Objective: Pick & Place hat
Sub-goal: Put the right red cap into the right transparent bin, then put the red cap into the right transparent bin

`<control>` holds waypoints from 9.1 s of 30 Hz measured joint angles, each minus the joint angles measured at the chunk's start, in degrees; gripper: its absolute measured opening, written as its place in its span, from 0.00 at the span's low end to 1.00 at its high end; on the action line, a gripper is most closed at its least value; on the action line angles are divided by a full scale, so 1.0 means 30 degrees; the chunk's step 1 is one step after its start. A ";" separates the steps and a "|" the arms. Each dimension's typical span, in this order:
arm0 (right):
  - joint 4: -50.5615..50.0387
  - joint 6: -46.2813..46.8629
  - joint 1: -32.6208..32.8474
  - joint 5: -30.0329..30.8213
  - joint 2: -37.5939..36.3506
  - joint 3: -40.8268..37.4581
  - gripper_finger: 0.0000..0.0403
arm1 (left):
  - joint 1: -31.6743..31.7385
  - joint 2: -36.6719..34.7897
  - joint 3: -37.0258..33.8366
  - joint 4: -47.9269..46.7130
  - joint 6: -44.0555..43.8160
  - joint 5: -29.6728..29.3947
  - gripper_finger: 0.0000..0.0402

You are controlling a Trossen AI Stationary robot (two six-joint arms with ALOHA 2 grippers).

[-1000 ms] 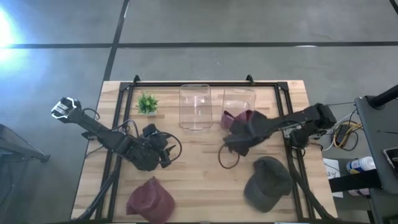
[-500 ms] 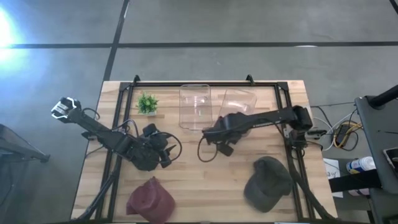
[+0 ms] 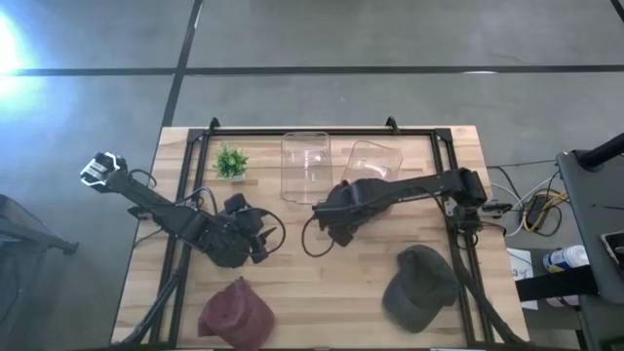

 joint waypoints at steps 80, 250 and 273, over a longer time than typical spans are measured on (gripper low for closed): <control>2.8153 1.3507 0.5496 -0.7155 0.1375 -1.0098 0.46 | -0.4909 0.7684 -0.6561 1.4413 -0.6172 1.4881 0.52; 1.6614 -3.3855 0.9626 1.3857 -0.0330 -0.7169 0.05 | 0.3235 0.9698 0.0681 1.6212 0.3375 1.8381 0.52; 2.0489 -3.4988 0.9241 1.3332 -0.0421 -0.7149 0.09 | 0.3200 0.8470 0.0844 1.5882 0.4149 1.8484 0.52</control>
